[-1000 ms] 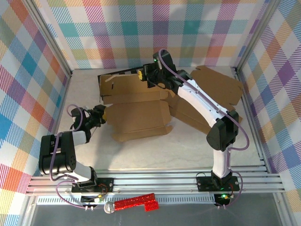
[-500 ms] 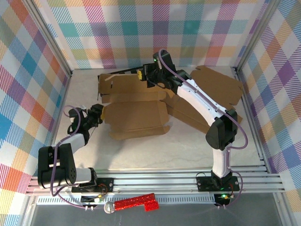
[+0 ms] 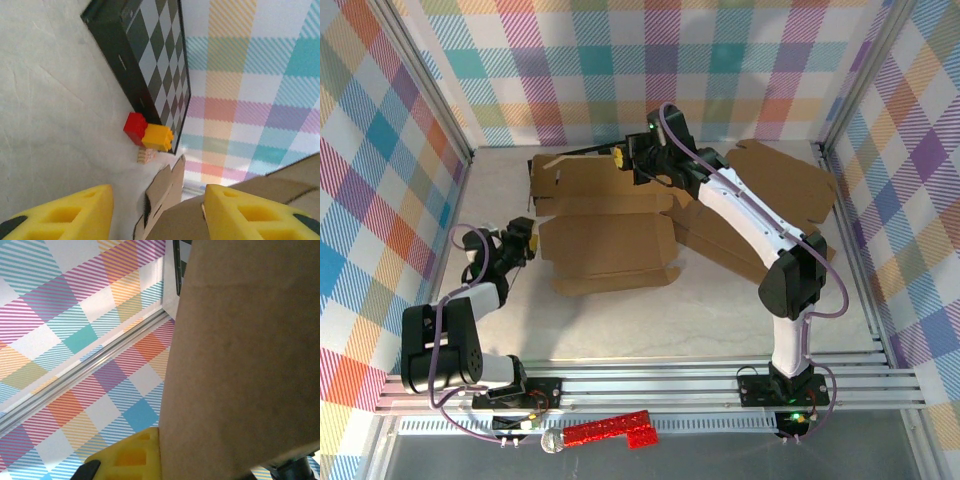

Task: Fold the paper box

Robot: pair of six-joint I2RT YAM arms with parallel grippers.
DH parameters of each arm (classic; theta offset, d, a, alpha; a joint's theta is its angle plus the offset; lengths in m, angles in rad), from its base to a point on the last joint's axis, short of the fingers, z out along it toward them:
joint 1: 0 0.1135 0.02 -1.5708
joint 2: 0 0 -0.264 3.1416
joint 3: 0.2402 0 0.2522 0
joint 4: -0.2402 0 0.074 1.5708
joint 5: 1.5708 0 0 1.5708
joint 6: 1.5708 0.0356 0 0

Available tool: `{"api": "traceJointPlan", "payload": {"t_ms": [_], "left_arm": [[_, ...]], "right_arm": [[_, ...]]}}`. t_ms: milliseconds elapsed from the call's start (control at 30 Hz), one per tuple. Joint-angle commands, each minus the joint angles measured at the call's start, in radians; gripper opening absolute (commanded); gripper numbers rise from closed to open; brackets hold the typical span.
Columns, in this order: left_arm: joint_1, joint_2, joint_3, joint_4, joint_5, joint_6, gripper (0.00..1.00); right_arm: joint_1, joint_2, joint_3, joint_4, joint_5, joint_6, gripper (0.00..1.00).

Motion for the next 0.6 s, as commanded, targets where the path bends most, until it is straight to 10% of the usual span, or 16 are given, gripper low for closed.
{"api": "traceJointPlan", "payload": {"t_ms": [0, 567], "left_arm": [[0.038, 0.006, 0.005, 0.083, -0.013, -0.042, 0.52], [-0.04, 0.056, 0.034, 0.179, 0.052, -0.033, 0.52]], "right_arm": [[-0.007, -0.048, 0.022, 0.008, -0.031, 0.103, 0.0], [-0.007, -0.006, 0.049, 0.029, -0.048, 0.124, 0.0]]}}
